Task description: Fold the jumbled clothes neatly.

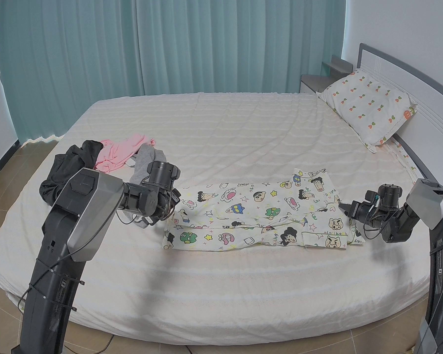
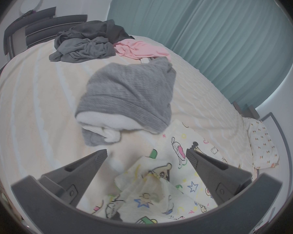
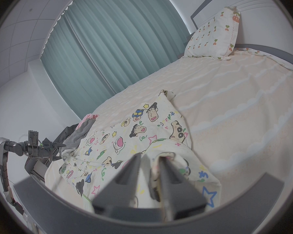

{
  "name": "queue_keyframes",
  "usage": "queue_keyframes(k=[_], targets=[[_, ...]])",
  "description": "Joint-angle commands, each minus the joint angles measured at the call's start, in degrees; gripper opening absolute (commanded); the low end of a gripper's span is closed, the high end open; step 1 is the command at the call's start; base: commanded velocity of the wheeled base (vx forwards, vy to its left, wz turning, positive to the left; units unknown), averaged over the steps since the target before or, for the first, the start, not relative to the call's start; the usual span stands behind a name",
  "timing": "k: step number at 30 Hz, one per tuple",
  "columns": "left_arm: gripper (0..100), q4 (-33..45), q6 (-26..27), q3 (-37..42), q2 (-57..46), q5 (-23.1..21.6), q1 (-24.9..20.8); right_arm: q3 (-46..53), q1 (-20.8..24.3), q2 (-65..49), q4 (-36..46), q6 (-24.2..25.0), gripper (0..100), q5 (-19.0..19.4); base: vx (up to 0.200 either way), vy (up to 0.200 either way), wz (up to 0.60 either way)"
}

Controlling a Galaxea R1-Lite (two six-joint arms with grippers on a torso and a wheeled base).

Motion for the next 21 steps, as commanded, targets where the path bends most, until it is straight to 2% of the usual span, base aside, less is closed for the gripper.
queue_keyframes(k=[1,2,4,5,6,7,12,17,21], targets=[[100,-0.6,-0.8,9.7,-8.8,-5.3,2.7,0.8,-0.8,-0.9,-0.2,0.4,100,0.1,0.0,0.0,0.0],[100,-0.6,-0.8,9.7,-8.8,-5.3,2.7,0.8,-0.8,-0.9,-0.2,0.4,100,0.1,0.0,0.0,0.0],[100,-1.3,-0.7,18.5,-14.6,-12.3,3.5,3.6,-2.1,-2.9,-0.2,1.3,100,0.3,0.0,0.0,0.0],[100,-1.4,-0.7,19.0,-14.9,-12.7,3.5,3.8,-2.1,-3.0,-0.2,1.4,100,0.3,0.0,0.0,0.0],[100,-2.2,-0.6,23.1,-17.4,-15.5,3.6,5.2,-2.6,-3.9,-0.4,1.9,100,0.3,0.0,0.0,0.0],[100,-2.3,-0.6,23.6,-17.6,-15.7,3.6,5.3,-2.7,-4.0,-0.4,2.0,100,0.4,0.0,0.0,0.0],[100,-10.8,-0.1,40.6,-25.5,-25.4,3.2,10.8,-5.2,-6.3,-2.8,2.8,100,0.0,0.0,0.0,0.0],[100,-18.6,-0.9,52.1,-30.6,-28.5,1.9,20.8,-6.2,-13.0,-8.4,5.2,100,0.1,0.0,0.0,0.0],[100,-24.6,-4.7,58.2,-32.3,-29.9,-0.2,33.1,-3.4,-20.8,-13.7,10.3,100,0.0,0.0,0.0,0.0]])
